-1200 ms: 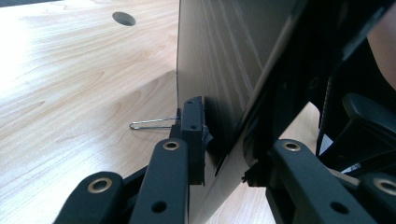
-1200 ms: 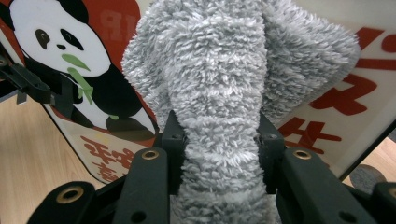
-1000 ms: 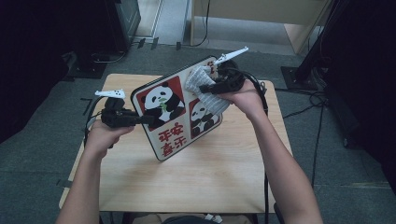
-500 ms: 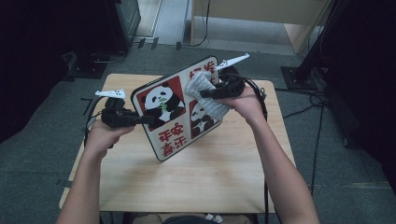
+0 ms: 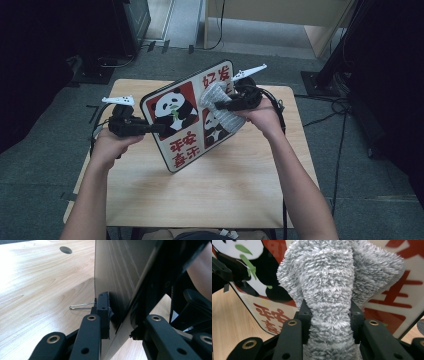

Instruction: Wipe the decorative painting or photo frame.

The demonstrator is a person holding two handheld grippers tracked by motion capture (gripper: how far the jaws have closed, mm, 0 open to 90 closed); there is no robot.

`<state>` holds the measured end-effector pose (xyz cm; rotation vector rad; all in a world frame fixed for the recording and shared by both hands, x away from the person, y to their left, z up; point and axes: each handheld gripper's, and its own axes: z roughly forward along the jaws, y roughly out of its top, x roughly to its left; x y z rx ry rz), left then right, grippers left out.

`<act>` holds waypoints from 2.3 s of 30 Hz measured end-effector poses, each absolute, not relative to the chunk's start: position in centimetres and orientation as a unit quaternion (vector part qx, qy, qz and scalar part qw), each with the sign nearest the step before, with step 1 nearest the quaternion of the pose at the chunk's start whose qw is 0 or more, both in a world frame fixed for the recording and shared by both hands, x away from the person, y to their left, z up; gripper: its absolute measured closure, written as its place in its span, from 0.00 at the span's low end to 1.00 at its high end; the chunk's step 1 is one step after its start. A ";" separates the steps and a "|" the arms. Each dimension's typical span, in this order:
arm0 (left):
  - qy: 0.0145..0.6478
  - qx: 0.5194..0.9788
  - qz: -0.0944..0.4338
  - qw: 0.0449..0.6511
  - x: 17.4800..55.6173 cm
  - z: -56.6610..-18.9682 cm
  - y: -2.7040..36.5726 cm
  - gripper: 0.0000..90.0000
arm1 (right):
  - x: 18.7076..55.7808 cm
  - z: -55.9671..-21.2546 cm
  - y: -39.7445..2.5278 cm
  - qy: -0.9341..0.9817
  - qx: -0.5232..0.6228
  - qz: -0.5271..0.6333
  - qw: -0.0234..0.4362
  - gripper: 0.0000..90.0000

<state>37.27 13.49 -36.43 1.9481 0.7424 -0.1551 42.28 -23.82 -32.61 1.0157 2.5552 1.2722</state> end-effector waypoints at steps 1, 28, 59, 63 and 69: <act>0.307 0.806 -0.064 0.502 37.3 -36.4 13.5 0.84 | 42.3 -32.8 -23.9 0.843 0.335 0.418 0.055 0.73; 0.306 0.806 -0.066 0.502 37.3 -36.4 13.5 0.83 | 42.0 -36.2 -24.6 0.845 0.343 0.409 0.037 0.73; 0.310 0.807 -0.067 0.498 37.2 -36.3 13.4 0.83 | 41.5 -39.9 -25.4 0.846 0.358 0.395 0.023 0.71; 0.310 0.807 -0.067 0.498 37.2 -36.3 13.4 0.83 | 41.4 -40.3 -25.4 0.845 0.361 0.394 0.020 0.71; 0.312 0.806 -0.069 0.499 37.2 -36.3 13.4 0.83 | 41.4 -40.9 -25.5 0.847 0.362 0.390 0.017 0.71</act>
